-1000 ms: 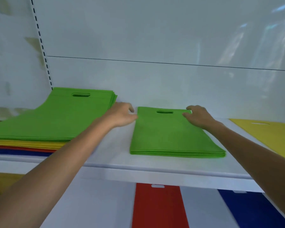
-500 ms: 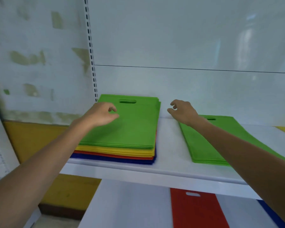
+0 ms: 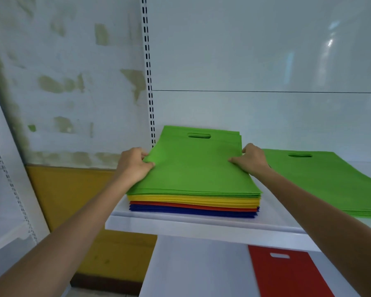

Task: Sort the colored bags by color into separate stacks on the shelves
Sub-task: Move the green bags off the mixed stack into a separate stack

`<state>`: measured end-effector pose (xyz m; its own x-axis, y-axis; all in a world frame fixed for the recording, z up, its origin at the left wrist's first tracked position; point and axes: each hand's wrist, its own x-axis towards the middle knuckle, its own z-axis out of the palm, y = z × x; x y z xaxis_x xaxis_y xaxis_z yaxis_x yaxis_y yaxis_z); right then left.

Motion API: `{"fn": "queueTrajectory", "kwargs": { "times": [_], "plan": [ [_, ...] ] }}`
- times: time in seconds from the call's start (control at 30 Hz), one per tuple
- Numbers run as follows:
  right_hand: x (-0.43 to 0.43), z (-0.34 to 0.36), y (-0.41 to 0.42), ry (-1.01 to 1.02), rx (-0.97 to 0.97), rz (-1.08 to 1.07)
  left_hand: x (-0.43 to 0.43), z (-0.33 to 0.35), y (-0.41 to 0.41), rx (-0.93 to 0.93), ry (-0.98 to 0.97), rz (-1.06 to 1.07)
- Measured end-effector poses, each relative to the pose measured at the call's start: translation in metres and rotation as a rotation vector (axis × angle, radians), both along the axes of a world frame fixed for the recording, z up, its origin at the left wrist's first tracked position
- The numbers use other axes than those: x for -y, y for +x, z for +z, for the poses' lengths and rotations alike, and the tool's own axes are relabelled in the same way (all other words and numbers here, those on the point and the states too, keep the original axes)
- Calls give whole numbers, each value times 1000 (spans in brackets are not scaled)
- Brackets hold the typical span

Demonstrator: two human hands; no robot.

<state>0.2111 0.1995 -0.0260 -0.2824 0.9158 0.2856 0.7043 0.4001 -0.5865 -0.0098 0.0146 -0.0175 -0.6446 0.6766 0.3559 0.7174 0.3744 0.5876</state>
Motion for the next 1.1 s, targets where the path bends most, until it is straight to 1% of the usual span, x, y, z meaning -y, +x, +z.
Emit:
{"fn": "queueTrajectory", "kwargs": {
  "times": [0.1, 0.17, 0.37, 0.57, 0.67, 0.77, 0.87, 1.0, 1.1],
  "plan": [
    [-4, -5, 7, -89, -77, -17, -2, 0, 1, -4, 34, -31],
    [-3, -5, 11, -96, -101, -27, -3, 1, 5, -30, 28, -70],
    [-7, -1, 40, 2, -205, -30, -14, 12, 33, -157, -25, -165],
    [-28, 12, 90, 151, -305, -70, -38, 31, 85, -204, -23, -244],
    [-45, 24, 127, 223, -248, -91, -58, 37, 122, -236, -47, -288],
    [-64, 32, 164, 215, -237, -98, -79, 39, 161, -272, -103, -333],
    [-80, 36, 197, 197, -187, -100, -100, 40, 195, -284, -133, -359],
    [-94, 37, 241, 208, -62, -80, -126, 38, 236, -276, -157, -352],
    [-105, 34, 269, 183, -4, -68, -143, 29, 260, -319, -165, -320]
  ]
}}
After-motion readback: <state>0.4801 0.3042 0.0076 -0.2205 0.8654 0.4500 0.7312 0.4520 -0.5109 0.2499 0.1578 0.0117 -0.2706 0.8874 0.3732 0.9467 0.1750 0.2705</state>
